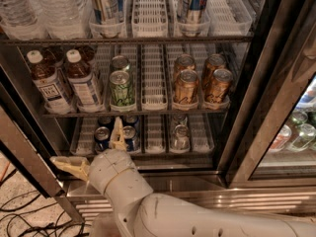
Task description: Pick blue plastic bottle from middle shelf of fridge
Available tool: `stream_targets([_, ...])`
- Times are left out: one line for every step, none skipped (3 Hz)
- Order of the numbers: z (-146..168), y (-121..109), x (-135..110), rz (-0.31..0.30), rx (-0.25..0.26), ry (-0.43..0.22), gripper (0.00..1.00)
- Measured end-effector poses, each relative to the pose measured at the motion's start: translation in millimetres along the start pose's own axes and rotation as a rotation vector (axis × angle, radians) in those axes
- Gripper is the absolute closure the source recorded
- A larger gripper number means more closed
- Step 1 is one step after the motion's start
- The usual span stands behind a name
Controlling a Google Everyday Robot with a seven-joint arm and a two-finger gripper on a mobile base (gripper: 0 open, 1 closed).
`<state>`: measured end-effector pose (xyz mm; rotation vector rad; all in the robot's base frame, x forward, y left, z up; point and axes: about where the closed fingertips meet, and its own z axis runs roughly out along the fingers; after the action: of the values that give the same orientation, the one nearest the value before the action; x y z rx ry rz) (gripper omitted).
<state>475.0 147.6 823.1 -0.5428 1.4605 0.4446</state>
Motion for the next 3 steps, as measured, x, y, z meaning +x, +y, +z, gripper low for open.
stream_targets([4, -3, -6, 0.004, 0.023, -0.019, 0.0])
stream_targets([18, -9, -13, -0.006, 0.044, -0.026, 0.0])
stream_targets([31, -17, -18, -0.007, 0.056, -0.021, 0.0])
